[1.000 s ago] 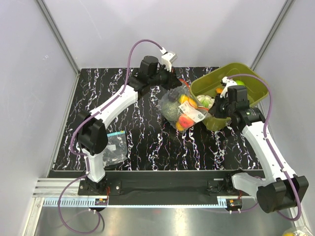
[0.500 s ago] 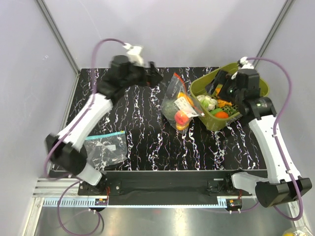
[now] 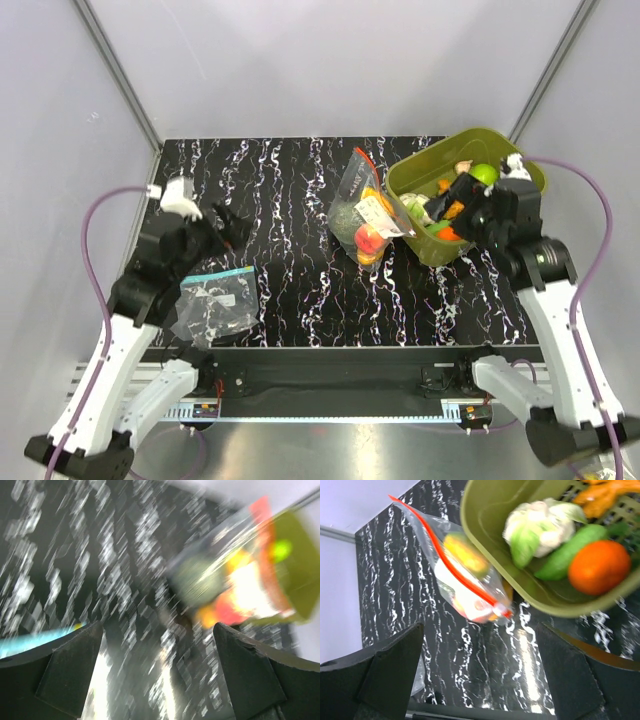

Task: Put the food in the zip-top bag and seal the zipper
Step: Reset both arms

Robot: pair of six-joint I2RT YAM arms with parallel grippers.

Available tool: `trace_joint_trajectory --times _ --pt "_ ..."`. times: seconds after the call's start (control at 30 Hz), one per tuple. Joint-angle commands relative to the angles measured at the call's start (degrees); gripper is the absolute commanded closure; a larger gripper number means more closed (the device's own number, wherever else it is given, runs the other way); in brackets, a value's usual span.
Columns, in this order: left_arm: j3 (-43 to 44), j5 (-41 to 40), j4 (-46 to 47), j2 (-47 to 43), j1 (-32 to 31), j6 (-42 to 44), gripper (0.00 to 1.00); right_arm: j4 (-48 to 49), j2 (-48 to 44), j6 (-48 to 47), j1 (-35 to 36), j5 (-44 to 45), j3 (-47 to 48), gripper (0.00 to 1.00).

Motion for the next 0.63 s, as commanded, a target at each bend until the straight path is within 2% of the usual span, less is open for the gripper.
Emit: trace_joint_trajectory --times 0.0,0.13,0.3,0.6 --pt "-5.3 -6.5 -8.8 -7.1 0.1 -2.0 0.01 -2.6 -6.6 0.9 0.0 5.8 -2.2 0.00" --pt "-8.3 -4.4 -10.7 -14.0 0.0 -1.7 0.01 -7.8 -12.0 2.3 -0.1 7.2 -5.6 0.00" --pt "-11.5 -2.2 -11.9 -19.6 0.0 -1.6 0.01 -8.4 -13.6 4.1 -0.1 5.7 -9.1 0.00" --pt "-10.2 -4.1 -17.0 -19.8 0.0 -1.0 0.01 -7.8 -12.6 3.7 -0.1 4.2 -9.3 0.00"
